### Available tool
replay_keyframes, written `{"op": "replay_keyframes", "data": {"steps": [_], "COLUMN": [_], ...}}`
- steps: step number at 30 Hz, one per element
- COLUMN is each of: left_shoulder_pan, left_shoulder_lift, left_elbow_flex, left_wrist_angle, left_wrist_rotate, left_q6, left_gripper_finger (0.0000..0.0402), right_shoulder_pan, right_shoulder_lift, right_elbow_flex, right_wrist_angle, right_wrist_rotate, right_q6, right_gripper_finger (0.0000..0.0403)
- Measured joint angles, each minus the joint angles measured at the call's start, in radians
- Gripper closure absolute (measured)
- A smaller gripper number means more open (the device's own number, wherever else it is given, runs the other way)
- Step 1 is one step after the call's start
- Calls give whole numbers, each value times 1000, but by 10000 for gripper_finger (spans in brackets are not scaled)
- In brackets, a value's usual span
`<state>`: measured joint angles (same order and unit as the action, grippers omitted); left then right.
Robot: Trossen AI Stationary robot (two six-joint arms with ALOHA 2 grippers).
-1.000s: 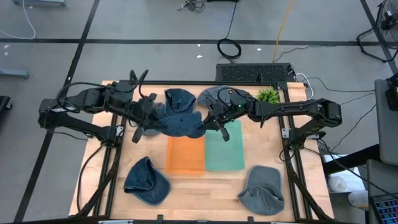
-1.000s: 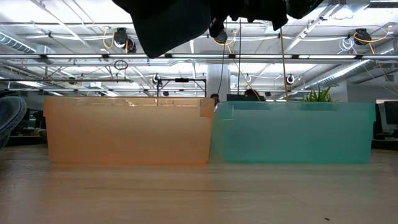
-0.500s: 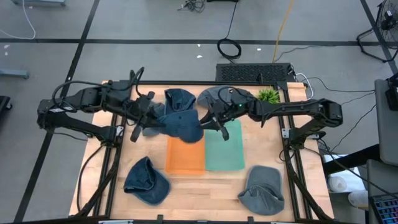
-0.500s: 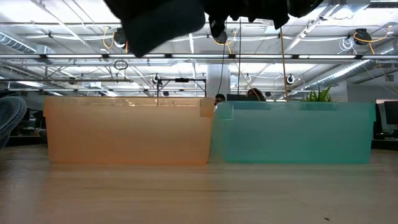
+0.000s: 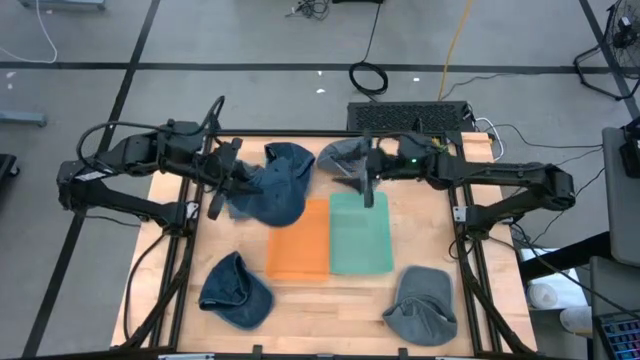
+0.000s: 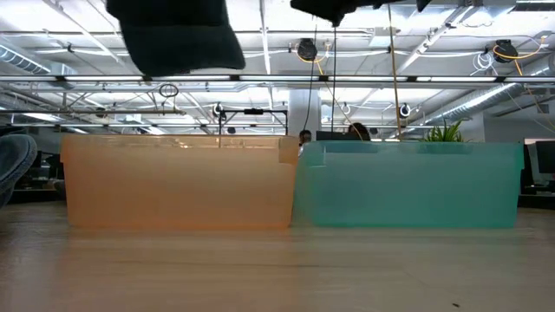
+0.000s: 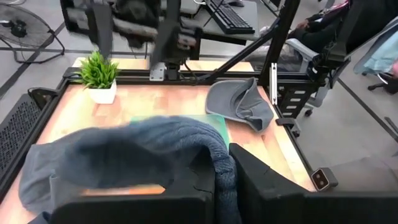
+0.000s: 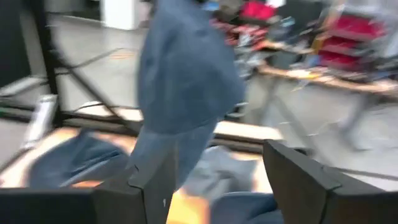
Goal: Pick & Place hat
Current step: Put the top right blue cap into the orange bin
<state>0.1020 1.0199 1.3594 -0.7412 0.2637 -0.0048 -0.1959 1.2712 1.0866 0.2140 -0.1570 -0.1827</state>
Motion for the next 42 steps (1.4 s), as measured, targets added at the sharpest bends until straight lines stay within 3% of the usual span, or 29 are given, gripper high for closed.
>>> {"op": "replay_keyframes", "data": {"steps": [3,10,20,42], "left_shoulder_pan": [1,1,2,3], "left_shoulder_lift": [1,1,21,313], "left_elbow_flex": [10,11,12,11], "left_wrist_angle": [-20,-52,-57,-36], "left_wrist_rotate": [0,-3,-24,-143], "left_q6": [1,72,333,613], "left_gripper_finger": [379,379,379,379], "right_shoulder_pan": [0,0,1,1], "right_shoulder_lift": [-32,-84,-90,-90], "right_elbow_flex": [0,0,0,0], "right_wrist_angle": [14,30,18,67], "right_wrist_rotate": [54,56,49,55], "right_q6": [-29,-5,67,10], "right_gripper_finger": [175,180,181,181]}}
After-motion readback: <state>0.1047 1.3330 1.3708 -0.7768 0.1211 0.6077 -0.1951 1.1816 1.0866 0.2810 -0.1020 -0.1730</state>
